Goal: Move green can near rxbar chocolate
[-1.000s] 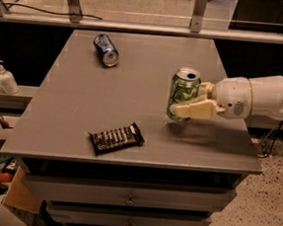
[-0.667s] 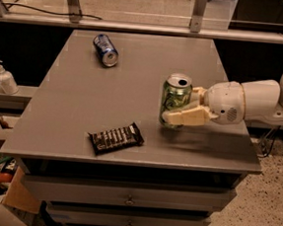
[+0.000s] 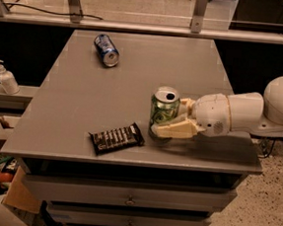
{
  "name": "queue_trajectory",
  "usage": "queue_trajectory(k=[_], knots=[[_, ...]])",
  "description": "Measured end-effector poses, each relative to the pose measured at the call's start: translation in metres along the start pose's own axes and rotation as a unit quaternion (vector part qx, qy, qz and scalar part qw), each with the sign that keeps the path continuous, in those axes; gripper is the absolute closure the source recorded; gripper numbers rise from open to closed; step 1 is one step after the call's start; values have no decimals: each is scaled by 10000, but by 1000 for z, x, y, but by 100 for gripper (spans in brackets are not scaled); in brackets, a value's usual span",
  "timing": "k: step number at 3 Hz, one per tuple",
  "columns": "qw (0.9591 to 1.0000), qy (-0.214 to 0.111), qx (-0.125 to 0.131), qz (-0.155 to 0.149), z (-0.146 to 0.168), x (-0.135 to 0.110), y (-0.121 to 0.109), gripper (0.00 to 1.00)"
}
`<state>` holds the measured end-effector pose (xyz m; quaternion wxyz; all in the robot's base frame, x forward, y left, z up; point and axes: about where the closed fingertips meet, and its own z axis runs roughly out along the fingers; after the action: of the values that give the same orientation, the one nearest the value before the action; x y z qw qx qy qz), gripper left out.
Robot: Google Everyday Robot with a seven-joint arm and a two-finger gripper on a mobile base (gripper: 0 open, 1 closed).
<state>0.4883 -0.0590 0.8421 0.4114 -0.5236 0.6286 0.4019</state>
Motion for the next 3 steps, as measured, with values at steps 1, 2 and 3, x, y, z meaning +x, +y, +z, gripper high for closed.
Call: queue_trajectory(k=[1,2,3], knots=[[10000,25,21,1,2,7,0,100],[10000,25,20,1,1,4,0,82],[10000,25,21,1,1,4,0,59]])
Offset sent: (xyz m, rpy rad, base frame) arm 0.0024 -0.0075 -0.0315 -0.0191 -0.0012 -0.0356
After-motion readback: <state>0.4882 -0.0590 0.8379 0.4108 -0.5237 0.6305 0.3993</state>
